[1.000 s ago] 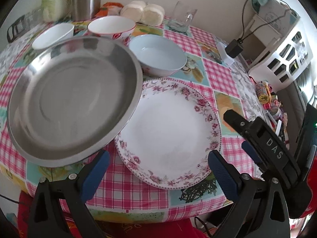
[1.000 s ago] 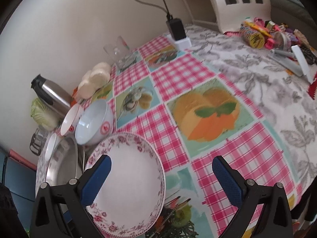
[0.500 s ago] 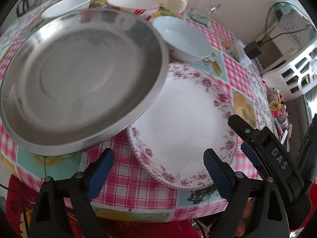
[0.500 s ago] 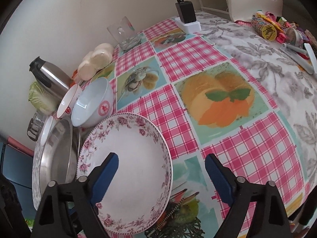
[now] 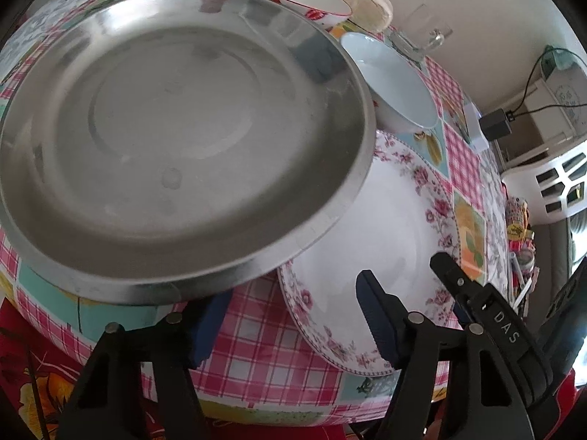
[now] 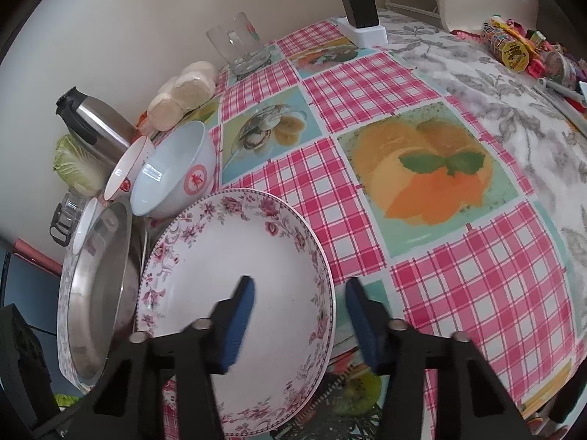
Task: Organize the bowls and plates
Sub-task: 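Close the right tool on the rose-rimmed plate's rim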
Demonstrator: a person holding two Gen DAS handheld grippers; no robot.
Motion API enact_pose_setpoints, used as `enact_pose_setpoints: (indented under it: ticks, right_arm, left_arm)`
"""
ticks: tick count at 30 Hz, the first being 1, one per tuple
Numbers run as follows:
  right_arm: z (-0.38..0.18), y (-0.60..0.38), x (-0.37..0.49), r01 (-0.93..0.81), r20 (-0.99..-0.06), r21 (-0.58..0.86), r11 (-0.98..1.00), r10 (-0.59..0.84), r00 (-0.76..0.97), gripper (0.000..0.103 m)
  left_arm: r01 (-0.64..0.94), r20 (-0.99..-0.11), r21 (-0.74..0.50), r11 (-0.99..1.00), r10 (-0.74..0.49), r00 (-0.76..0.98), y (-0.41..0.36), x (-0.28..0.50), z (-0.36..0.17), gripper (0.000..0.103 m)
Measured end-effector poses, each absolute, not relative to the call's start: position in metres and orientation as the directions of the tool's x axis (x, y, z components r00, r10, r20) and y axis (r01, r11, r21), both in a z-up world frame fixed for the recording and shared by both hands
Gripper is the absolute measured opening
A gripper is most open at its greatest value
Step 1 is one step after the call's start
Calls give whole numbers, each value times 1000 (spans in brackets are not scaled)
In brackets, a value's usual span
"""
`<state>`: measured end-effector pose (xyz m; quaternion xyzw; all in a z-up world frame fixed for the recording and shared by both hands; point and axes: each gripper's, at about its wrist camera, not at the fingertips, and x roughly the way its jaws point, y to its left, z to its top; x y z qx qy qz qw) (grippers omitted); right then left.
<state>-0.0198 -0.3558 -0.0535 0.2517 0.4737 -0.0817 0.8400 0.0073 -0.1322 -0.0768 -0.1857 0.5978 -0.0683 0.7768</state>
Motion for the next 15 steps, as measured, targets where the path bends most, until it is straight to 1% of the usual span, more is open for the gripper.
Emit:
enact_pose_setpoints:
  ticks: [1, 3, 5, 7, 9, 15]
  right_arm:
    - [-54, -356, -20, 374, -837, 348, 860, 105, 538, 36]
    - [-55, -357, -19, 380, -839, 344, 859, 99, 536, 30]
    - [-56, -359, -20, 397, -845, 334, 855, 85, 528, 18]
    - [-59, -364, -21, 419, -852, 331, 846, 77, 518, 13]
    - [-60, -368, -23, 425, -847, 352, 834, 92, 523, 12]
    - [-57, -367, -26, 435, -862, 306, 847, 53, 503, 12]
  left_arm:
    - [-121, -902, -371, 921, -327, 281, -131, 8, -77, 71]
    - [-128, -901, -372, 920, -324, 289, -130, 8, -78, 71]
    - [-128, -901, -369, 921, -320, 292, -129, 8, -78, 71]
    - [-127, -902, -364, 923, -315, 295, -129, 9, -77, 71]
    - [-124, -903, -359, 925, -310, 298, -130, 7, -78, 71]
    - [-123, -907, -346, 930, -298, 298, -135, 9, -78, 71]
